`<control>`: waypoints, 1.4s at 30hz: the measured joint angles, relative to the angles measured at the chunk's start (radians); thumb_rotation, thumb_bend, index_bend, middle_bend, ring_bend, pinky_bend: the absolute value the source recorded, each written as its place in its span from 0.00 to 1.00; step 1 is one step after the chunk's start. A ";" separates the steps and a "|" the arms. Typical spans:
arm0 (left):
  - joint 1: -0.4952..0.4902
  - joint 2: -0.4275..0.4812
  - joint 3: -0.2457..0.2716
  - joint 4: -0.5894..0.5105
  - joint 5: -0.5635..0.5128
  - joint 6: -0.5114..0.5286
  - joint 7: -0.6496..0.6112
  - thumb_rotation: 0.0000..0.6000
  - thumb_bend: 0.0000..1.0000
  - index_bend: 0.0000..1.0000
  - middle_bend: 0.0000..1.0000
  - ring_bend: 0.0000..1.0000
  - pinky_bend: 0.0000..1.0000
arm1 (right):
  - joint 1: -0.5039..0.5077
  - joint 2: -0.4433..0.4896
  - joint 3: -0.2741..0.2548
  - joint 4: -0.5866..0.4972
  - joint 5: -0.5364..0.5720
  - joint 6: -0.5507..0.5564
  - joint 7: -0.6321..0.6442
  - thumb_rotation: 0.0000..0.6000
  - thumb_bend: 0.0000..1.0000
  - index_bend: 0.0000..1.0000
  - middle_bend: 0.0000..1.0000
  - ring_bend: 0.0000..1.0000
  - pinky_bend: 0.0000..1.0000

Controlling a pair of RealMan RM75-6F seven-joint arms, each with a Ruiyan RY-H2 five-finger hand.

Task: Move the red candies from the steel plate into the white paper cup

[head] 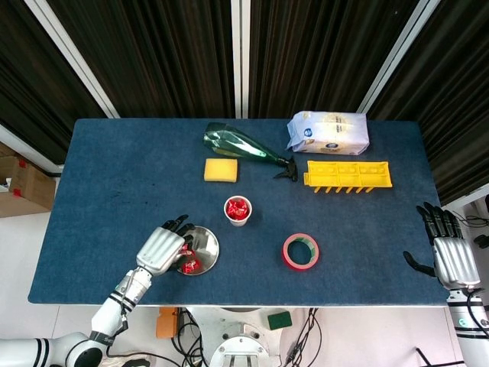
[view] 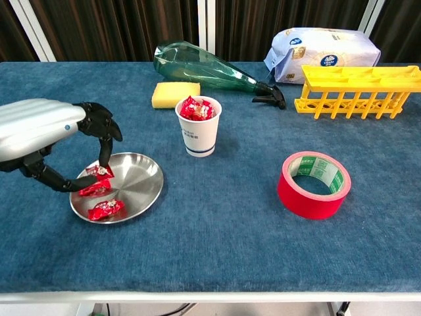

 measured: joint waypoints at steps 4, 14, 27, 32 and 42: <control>-0.024 0.017 -0.046 -0.043 -0.009 -0.006 0.008 1.00 0.34 0.59 0.25 0.09 0.27 | -0.001 0.000 0.000 -0.001 -0.001 0.003 -0.001 1.00 0.24 0.00 0.00 0.00 0.00; -0.166 0.004 -0.208 -0.103 -0.157 -0.077 0.105 1.00 0.34 0.59 0.26 0.09 0.27 | 0.001 0.001 0.002 0.003 0.001 0.000 0.004 1.00 0.24 0.00 0.00 0.00 0.00; -0.360 -0.159 -0.313 0.071 -0.367 -0.136 0.159 1.00 0.34 0.59 0.26 0.09 0.27 | 0.002 0.005 0.006 0.007 0.006 -0.004 0.019 1.00 0.24 0.00 0.00 0.00 0.00; -0.394 -0.200 -0.304 0.125 -0.395 -0.142 0.154 1.00 0.34 0.59 0.26 0.09 0.27 | 0.002 0.008 0.008 0.007 0.008 -0.002 0.024 1.00 0.24 0.00 0.00 0.00 0.00; -0.424 -0.219 -0.281 0.188 -0.410 -0.129 0.145 1.00 0.34 0.59 0.26 0.09 0.27 | 0.001 0.011 0.007 0.006 0.005 0.000 0.031 1.00 0.24 0.00 0.00 0.00 0.00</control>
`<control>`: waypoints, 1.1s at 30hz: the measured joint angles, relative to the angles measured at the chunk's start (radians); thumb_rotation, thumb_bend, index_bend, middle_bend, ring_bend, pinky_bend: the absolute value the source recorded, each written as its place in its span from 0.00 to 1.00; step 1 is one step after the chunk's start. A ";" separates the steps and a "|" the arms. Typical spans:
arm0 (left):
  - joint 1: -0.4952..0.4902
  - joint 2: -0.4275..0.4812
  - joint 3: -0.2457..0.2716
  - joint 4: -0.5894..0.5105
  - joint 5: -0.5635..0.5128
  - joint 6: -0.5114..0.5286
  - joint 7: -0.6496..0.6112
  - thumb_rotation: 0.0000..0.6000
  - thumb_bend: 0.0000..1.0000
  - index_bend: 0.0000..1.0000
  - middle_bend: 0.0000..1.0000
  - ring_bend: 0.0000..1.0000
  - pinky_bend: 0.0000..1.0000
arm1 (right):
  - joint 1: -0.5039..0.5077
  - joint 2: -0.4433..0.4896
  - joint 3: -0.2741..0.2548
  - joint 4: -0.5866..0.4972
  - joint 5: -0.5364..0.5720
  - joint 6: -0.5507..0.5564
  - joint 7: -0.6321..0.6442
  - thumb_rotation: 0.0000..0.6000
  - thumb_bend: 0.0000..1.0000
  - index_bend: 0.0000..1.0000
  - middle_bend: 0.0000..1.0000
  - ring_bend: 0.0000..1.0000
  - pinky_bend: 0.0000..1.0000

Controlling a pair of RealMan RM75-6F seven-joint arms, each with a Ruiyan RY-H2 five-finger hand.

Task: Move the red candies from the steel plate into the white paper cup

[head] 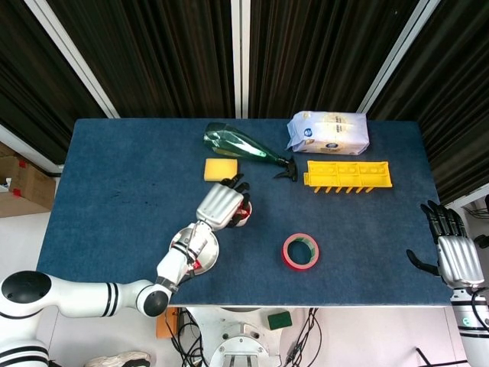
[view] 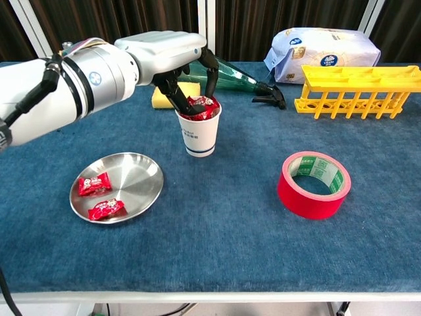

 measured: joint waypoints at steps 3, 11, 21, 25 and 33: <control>-0.004 0.002 0.008 0.013 -0.001 0.007 0.002 1.00 0.34 0.59 0.26 0.09 0.27 | 0.000 0.000 -0.001 0.000 -0.001 0.001 0.001 1.00 0.24 0.00 0.00 0.00 0.00; -0.010 0.008 0.024 0.022 -0.004 0.012 -0.009 1.00 0.34 0.54 0.26 0.09 0.27 | 0.001 -0.002 -0.001 -0.001 0.001 -0.003 -0.004 1.00 0.24 0.00 0.00 0.00 0.00; -0.015 0.019 0.045 0.011 0.000 0.016 -0.011 1.00 0.34 0.33 0.25 0.09 0.26 | 0.002 -0.002 -0.001 0.000 0.002 -0.006 -0.004 1.00 0.24 0.00 0.00 0.00 0.00; -0.015 0.025 0.049 0.001 0.003 0.022 -0.012 1.00 0.34 0.33 0.25 0.09 0.26 | 0.002 -0.002 -0.001 0.000 0.001 -0.005 -0.003 1.00 0.24 0.00 0.00 0.00 0.00; -0.002 0.060 0.064 -0.058 0.031 0.051 -0.012 1.00 0.34 0.32 0.25 0.09 0.26 | 0.003 -0.004 -0.001 0.001 0.003 -0.008 -0.009 1.00 0.24 0.00 0.00 0.00 0.00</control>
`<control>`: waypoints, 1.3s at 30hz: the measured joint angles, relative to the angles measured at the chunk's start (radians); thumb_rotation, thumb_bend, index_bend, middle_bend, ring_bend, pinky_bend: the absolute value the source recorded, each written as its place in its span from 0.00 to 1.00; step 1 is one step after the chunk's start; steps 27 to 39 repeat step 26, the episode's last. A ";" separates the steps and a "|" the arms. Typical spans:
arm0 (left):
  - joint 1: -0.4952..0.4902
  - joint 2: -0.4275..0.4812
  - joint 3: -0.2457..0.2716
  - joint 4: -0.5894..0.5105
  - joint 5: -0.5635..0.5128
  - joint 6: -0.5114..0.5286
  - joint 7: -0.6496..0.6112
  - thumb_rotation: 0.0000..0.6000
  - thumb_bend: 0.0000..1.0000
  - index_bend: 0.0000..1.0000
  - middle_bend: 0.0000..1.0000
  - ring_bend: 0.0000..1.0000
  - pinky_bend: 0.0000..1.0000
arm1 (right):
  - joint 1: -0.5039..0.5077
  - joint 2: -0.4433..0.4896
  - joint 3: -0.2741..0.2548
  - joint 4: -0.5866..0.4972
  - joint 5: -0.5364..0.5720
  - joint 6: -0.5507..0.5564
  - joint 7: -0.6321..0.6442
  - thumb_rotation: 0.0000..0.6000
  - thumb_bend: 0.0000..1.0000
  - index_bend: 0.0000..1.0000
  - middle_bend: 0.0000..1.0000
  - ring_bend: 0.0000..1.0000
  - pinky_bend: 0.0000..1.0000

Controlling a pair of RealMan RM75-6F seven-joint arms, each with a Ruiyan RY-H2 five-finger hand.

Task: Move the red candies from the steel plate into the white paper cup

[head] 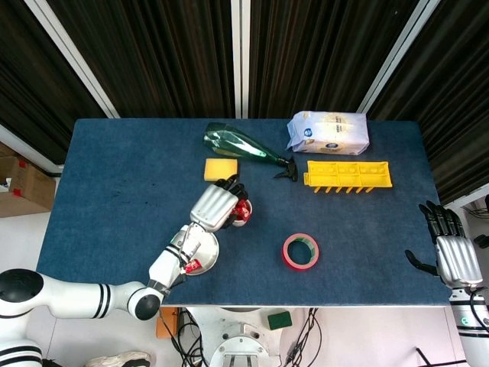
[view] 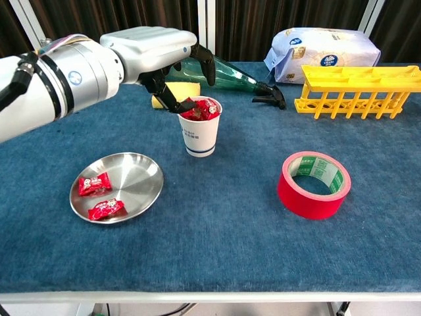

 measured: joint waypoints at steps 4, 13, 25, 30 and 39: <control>0.014 0.027 0.008 -0.034 0.009 0.024 0.004 1.00 0.34 0.32 0.25 0.09 0.26 | -0.001 -0.001 0.000 -0.001 -0.001 0.003 -0.004 1.00 0.24 0.00 0.00 0.00 0.00; 0.121 0.145 0.064 -0.175 0.112 0.160 -0.020 1.00 0.33 0.31 0.25 0.10 0.27 | -0.002 -0.003 0.004 0.001 0.007 0.005 -0.008 1.00 0.24 0.00 0.00 0.00 0.00; 0.505 0.341 0.345 -0.187 0.441 0.503 -0.236 0.98 0.16 0.17 0.10 0.04 0.21 | -0.002 0.000 -0.001 -0.005 0.014 -0.008 -0.056 1.00 0.24 0.00 0.00 0.00 0.00; 0.534 0.348 0.367 -0.161 0.466 0.522 -0.255 0.94 0.14 0.15 0.08 0.02 0.19 | -0.001 0.001 -0.003 -0.007 0.015 -0.013 -0.070 1.00 0.24 0.00 0.00 0.00 0.00; 0.534 0.348 0.367 -0.161 0.466 0.522 -0.255 0.94 0.14 0.15 0.08 0.02 0.19 | -0.001 0.001 -0.003 -0.007 0.015 -0.013 -0.070 1.00 0.24 0.00 0.00 0.00 0.00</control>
